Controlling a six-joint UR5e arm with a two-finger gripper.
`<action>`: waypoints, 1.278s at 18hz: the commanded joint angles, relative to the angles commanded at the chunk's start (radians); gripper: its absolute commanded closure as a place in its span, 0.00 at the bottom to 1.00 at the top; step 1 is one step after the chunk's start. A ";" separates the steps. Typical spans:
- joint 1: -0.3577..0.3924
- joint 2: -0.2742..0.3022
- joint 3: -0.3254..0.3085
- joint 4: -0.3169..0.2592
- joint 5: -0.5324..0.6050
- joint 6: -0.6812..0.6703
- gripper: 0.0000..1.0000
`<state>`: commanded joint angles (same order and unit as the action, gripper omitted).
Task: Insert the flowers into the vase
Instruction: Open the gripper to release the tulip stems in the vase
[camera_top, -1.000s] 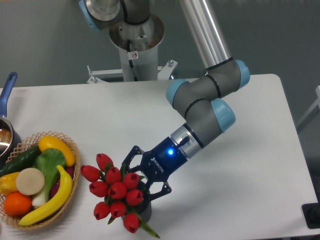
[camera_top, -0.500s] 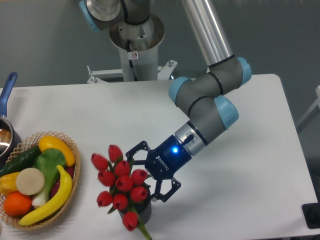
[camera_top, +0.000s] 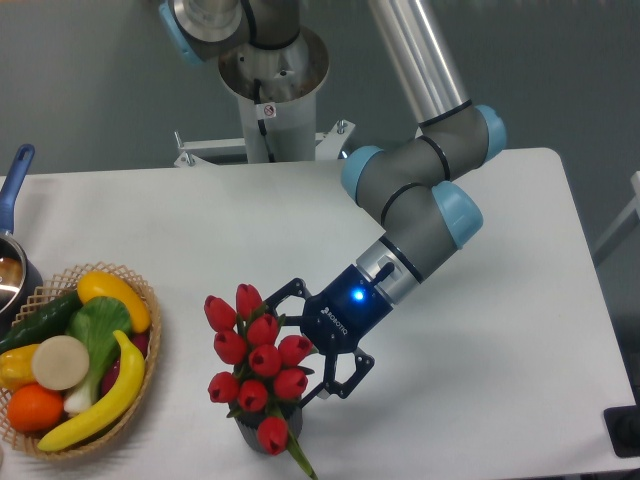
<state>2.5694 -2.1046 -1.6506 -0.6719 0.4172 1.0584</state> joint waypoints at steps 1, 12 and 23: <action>0.000 0.002 0.000 0.000 0.002 0.000 0.00; 0.006 0.029 0.014 0.000 0.107 -0.055 0.00; 0.002 0.069 -0.003 0.000 0.250 -0.066 0.00</action>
<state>2.5710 -2.0356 -1.6536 -0.6719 0.6672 0.9925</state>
